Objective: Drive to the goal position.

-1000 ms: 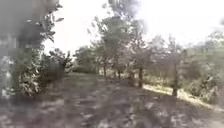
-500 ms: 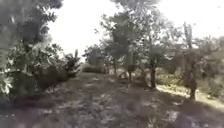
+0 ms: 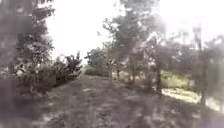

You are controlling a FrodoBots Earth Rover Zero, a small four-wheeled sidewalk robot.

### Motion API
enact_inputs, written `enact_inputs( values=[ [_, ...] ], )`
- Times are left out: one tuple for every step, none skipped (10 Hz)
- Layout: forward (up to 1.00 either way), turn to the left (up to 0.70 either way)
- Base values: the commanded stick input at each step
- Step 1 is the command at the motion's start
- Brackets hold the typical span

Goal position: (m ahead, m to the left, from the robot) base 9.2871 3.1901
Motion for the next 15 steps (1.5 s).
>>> enact_inputs(
  values=[
    [0.85, 0.0],
    [0.85, 0.0],
    [0.85, 0.0],
    [0.85, 0.0],
    [0.85, 0.0],
    [0.85, 0.3],
    [0.85, 0.33],
    [0.85, 0.25],
    [0.85, 0.0],
    [0.85, 0.0],
    [0.85, 0.0],
    [0.85, 0.0],
    [0.85, 0.0],
    [0.85, 0.0],
    [0.85, 0.0]
  ],
)
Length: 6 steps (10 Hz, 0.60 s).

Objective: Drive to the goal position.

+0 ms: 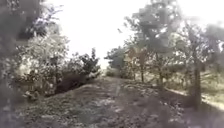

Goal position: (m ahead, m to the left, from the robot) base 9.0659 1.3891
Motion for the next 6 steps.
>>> enact_inputs(
  values=[
    [0.85, 0.0],
    [0.85, 0.0],
    [0.85, 0.0],
    [0.84, 0.0],
    [0.83, 0.0],
    [0.82, -0.21]
  ],
)
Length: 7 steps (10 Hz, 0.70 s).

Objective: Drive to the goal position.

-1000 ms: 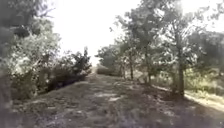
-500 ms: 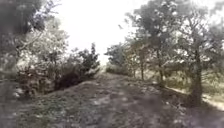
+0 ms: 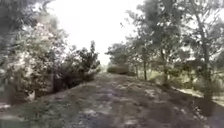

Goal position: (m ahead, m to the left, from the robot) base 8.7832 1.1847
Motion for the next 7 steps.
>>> enact_inputs(
  values=[
    [0.79, -0.35],
    [0.77, -0.38],
    [0.77, -0.38],
    [0.77, -0.38],
    [0.77, -0.28],
    [0.77, 0.0],
    [0.77, 0.0]
  ],
)
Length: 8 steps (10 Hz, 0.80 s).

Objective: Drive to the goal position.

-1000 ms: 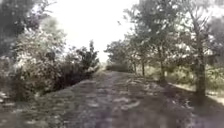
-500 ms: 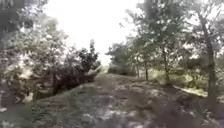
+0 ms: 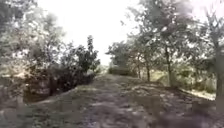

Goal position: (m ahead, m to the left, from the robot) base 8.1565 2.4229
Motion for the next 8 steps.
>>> enact_inputs(
  values=[
    [0.77, 0.0],
    [0.77, 0.0],
    [0.78, 0.0],
    [0.78, 0.0],
    [0.79, 0.0],
    [0.81, 0.0],
    [0.84, 0.0],
    [0.85, 0.0]
  ],
)
